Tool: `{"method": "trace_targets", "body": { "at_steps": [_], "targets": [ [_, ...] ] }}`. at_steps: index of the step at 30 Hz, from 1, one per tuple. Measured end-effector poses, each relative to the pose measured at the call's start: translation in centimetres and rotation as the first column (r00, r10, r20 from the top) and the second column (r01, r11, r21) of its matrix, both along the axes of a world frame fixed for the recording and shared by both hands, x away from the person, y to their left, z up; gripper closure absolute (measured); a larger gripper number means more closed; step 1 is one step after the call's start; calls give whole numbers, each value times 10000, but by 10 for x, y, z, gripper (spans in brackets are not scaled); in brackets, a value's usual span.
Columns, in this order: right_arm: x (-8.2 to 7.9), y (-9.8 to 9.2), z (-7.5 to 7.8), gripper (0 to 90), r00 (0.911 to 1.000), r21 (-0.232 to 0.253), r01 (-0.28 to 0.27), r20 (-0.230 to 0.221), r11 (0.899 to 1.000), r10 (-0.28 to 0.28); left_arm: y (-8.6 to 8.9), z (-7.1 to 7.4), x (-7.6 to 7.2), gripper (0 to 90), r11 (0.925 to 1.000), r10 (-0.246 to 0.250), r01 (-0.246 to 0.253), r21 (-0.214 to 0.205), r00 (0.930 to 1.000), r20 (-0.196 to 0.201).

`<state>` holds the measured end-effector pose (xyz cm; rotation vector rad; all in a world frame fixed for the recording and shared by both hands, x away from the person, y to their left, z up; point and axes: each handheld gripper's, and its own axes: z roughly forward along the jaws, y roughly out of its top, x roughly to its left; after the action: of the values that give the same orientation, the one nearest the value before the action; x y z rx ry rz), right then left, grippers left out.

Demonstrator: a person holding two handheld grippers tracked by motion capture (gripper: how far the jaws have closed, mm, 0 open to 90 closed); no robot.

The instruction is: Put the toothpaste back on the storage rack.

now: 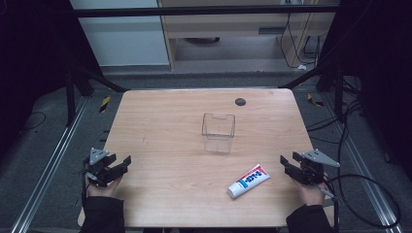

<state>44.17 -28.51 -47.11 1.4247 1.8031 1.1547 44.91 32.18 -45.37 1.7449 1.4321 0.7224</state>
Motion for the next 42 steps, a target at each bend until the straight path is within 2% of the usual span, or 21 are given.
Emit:
{"method": "trace_targets", "body": {
  "at_steps": [5, 12, 13, 17, 19, 20, 21, 26, 39, 42],
  "targets": [
    [-4, 4, 3, 544, 9989, 313, -453, -73, 9985, 455, -4, 0, -2, 446, 9995, -76, 73, 307, 9999, 103],
    [-9, 22, 13, 670, 9904, 280, -1385, -13, 9900, 1386, -12, 0, -2, 486, 9971, -314, 305, 691, 9994, 118],
    [-9, 22, 13, 670, 9904, 280, -1385, -13, 9900, 1386, -12, 0, -2, 488, 9971, -314, 305, 691, 9994, 118],
    [-12, 39, 18, 743, 9746, 389, -2228, -165, 9741, 2235, -16, -1, -1, 489, 9958, -407, 400, 827, 9992, 63],
    [-12, 42, 19, 759, 9711, 428, -2362, -257, 9708, 2374, -17, -1, -1, 489, 9953, -422, 414, 878, 9991, 68],
    [-12, 47, 20, 787, 9635, 559, -2640, -309, 9629, 2660, -17, -1, -1, 487, 9950, -440, 431, 896, 9990, 88],
    [-12, 47, 20, 787, 9635, 559, -2640, -309, 9629, 2660, -17, -1, 0, 487, 9951, -448, 440, 884, 9990, 74],
    [-15, 64, 23, 895, 9445, 780, -3218, -430, 9436, 3257, -19, -2, 0, 475, 9946, -529, 525, 900, 9986, 15],
    [-14, 105, 18, 900, 9043, 731, -4133, -836, 9076, 4186, -23, -2, 2, 451, 9914, -655, 665, 1125, 9978, -124],
    [-14, 114, 15, 900, 8970, 599, -4258, -1030, 9028, 4299, -24, -2, 2, 444, 9904, -654, 666, 1211, 9978, -139]
  ]
}}
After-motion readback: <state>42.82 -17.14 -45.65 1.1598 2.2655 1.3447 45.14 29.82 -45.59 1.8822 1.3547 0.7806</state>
